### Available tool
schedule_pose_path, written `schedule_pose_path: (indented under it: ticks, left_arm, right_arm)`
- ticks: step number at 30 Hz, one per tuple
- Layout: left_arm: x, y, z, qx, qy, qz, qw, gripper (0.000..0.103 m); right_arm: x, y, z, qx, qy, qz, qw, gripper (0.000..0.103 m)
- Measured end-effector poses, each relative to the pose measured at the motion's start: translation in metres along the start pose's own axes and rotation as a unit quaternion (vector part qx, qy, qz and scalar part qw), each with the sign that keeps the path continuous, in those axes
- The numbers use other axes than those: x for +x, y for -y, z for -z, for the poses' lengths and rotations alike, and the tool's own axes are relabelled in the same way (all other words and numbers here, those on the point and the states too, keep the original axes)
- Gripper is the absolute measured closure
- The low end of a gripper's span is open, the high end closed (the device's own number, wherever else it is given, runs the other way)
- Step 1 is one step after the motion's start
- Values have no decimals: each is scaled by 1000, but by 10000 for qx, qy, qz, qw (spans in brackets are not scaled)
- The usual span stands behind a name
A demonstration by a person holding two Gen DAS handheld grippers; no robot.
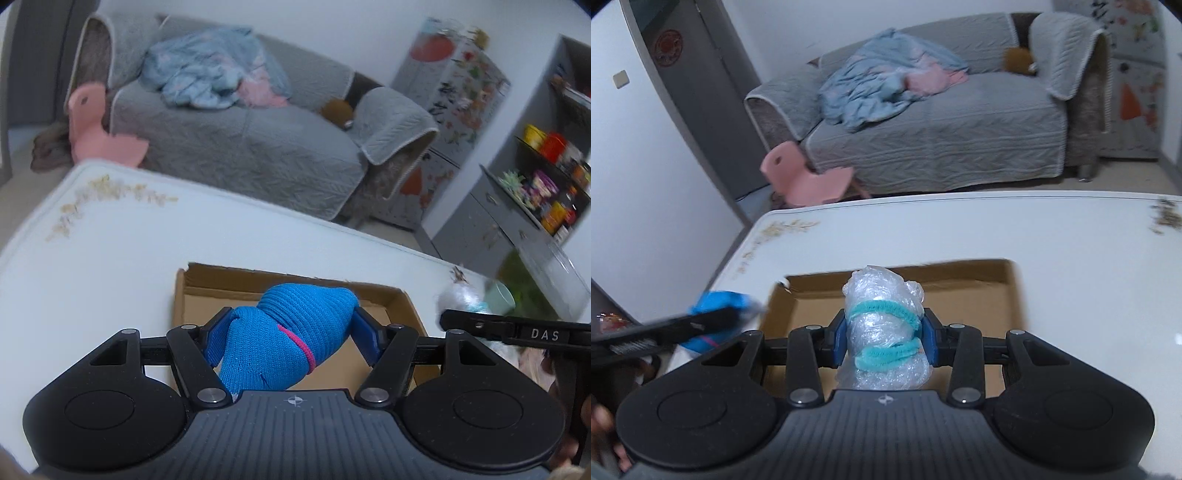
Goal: Organize objects
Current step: 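Carry both bundles over the tray and open both grippers to drop them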
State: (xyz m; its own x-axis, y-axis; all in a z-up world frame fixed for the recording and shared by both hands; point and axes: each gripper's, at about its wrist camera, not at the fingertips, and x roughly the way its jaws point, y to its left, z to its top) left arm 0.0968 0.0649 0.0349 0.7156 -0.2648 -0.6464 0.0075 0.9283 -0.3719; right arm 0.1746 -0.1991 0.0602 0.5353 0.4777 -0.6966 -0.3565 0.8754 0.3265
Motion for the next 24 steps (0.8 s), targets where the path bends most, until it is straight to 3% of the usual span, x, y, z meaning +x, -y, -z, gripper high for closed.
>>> schedule_pose_path:
  ticks: [6, 11, 24]
  left_arm:
    - [48, -13, -4, -249, -168, -439, 9986, 31]
    - [77, -14, -3, -118, -248, -763, 9967, 30]
    - [109, -12, 8, 171, -249, -1276, 9914, 27]
  right_arm:
    - [67, -9, -21, 286, -416, -106, 9987, 67]
    - [110, -13, -27, 413, -705, 9, 9967, 67]
    - [152, -20, -21, 537, -1101, 270, 9921, 65]
